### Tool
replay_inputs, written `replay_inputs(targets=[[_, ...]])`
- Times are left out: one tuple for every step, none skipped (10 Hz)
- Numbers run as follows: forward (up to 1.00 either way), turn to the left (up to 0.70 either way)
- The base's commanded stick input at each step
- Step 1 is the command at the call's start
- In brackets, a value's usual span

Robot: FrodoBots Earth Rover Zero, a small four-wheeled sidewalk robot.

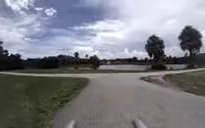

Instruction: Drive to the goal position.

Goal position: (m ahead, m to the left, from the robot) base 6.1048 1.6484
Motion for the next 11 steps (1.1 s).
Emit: replay_inputs(targets=[[0.7,0.0],[0.7,0.0],[0.7,0.0],[0.7,0.0],[0.7,0.0],[0.7,0.0],[0.7,0.0],[0.7,0.0],[0.7,0.0],[0.7,0.0],[0.7,0.0]])
